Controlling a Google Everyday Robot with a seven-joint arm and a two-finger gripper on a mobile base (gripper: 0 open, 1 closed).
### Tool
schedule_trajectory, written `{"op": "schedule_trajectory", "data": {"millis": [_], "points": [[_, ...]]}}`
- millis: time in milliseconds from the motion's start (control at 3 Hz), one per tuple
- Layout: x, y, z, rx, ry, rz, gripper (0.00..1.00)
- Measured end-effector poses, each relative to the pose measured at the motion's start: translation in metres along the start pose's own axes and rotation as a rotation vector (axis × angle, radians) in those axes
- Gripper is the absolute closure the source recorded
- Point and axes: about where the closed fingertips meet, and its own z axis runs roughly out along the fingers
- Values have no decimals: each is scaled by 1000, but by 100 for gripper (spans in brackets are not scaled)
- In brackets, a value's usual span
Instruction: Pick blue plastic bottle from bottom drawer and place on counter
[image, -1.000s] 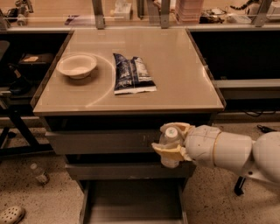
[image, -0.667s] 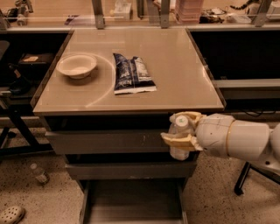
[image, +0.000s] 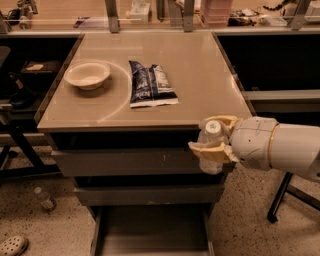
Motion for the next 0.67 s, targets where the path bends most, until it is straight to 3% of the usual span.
{"op": "schedule_trajectory", "data": {"millis": [333,667], "points": [[-10,-7,-4,0,-12,-6,100],[-29,-29,-21,14,-39,-6,100]]}}
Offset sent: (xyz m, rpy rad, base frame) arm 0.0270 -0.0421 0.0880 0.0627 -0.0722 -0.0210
